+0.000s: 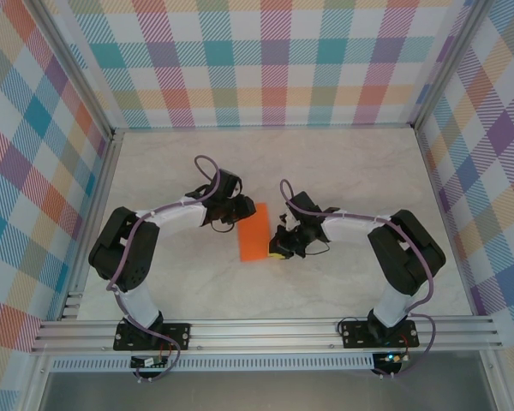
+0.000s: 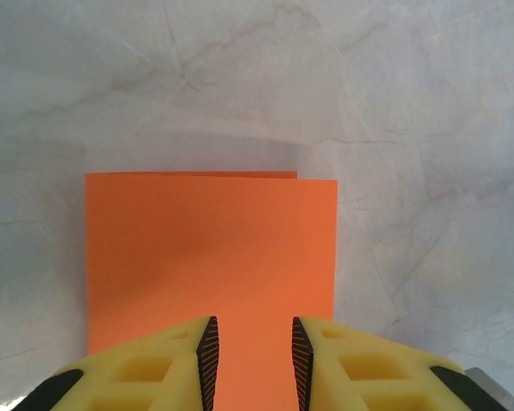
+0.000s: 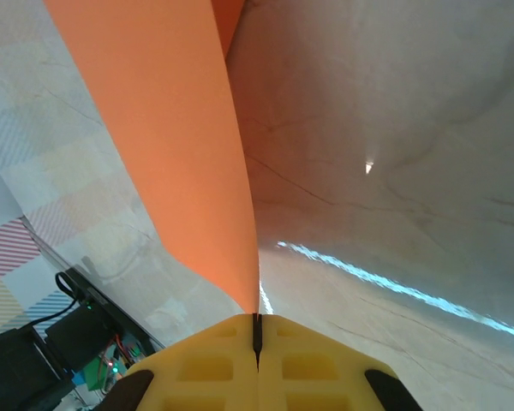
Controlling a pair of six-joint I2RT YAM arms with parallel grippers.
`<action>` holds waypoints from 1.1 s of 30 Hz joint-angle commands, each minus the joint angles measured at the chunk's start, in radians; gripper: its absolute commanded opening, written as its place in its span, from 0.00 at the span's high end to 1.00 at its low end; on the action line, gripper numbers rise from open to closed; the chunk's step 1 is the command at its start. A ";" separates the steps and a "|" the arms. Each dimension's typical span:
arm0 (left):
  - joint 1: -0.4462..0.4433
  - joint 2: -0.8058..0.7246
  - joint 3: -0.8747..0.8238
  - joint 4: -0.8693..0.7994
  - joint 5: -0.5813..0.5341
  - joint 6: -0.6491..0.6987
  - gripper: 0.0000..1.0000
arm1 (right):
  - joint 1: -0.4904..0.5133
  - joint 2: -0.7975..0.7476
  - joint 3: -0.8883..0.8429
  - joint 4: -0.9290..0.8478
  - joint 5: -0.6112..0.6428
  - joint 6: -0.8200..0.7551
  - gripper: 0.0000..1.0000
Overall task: Fold a paper plane with a square sheet of paper (pick it up from the middle)
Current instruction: Fold the triangle a second time at the center of the table.
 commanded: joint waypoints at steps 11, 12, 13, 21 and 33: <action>0.019 0.081 -0.038 -0.017 -0.046 0.021 0.78 | 0.003 -0.007 0.076 -0.081 -0.006 -0.042 1.00; 0.019 0.089 -0.037 -0.019 -0.050 0.022 0.78 | 0.002 -0.003 0.085 -0.080 -0.009 -0.042 1.00; 0.018 0.095 -0.036 -0.019 -0.050 0.023 0.78 | 0.002 0.003 0.092 -0.078 -0.010 -0.042 1.00; 0.019 0.118 -0.037 -0.031 -0.057 0.032 0.80 | 0.004 0.048 0.158 -0.034 -0.026 -0.029 1.00; 0.017 0.127 -0.027 -0.042 -0.053 0.049 0.79 | 0.007 0.168 0.202 0.103 -0.053 0.013 1.00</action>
